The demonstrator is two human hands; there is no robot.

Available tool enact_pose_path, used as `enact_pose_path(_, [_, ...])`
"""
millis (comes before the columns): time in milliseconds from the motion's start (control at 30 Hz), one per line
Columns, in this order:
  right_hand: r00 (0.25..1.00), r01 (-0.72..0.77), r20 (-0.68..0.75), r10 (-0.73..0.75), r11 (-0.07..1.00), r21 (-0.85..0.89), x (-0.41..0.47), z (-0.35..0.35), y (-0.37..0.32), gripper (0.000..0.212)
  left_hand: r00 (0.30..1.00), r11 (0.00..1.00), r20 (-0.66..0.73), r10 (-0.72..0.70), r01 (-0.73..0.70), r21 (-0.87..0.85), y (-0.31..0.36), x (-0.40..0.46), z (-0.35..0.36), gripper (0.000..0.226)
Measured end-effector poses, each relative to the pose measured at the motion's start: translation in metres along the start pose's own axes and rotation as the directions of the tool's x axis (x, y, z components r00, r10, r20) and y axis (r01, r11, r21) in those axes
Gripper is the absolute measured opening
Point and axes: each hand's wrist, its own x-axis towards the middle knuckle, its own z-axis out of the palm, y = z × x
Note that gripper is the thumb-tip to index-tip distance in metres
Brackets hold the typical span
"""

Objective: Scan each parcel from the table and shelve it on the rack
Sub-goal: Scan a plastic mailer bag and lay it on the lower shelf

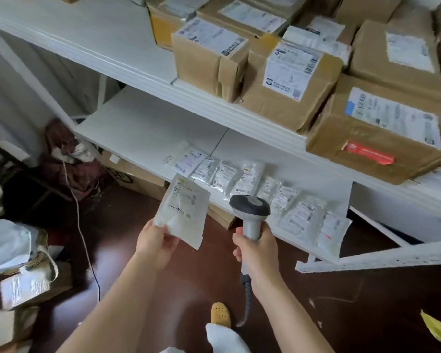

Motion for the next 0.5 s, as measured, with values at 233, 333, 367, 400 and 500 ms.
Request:
enact_pose_path(233, [0.999, -0.031, -0.043, 0.029, 0.999, -0.029, 0.071, 0.092, -0.010, 0.015, 0.997, 0.999, -0.079, -0.010, 0.014, 0.049, 0.055, 0.114, 0.020, 0.049])
enact_pose_path(333, [0.995, -0.032, -0.093, 0.030, 0.999, -0.015, 0.095, 0.133, -0.005, 0.016, 1.000, 0.991, -0.015, 0.006, -0.004, 0.131, 0.077, 0.163, 0.023, 0.049])
enact_pose_path(367, [0.994, -0.035, -0.105, 0.034, 0.999, -0.011, 0.104, 0.147, -0.002, 0.017, 1.000, 0.992, 0.000, 0.013, -0.013, 0.127, 0.084, 0.180, 0.023, 0.049])
enact_pose_path(400, [0.992, -0.046, -0.119, 0.044, 0.999, -0.011, 0.113, 0.160, 0.002, 0.017, 1.000, 0.994, 0.006, 0.010, -0.010, 0.112, 0.091, 0.196, 0.022, 0.049])
enact_pose_path(500, [0.988, -0.066, -0.142, 0.063, 0.998, -0.015, 0.143, 0.195, 0.014, 0.017, 0.999, 0.993, 0.047, -0.018, 0.012, 0.116, 0.107, 0.237, 0.023, 0.046])
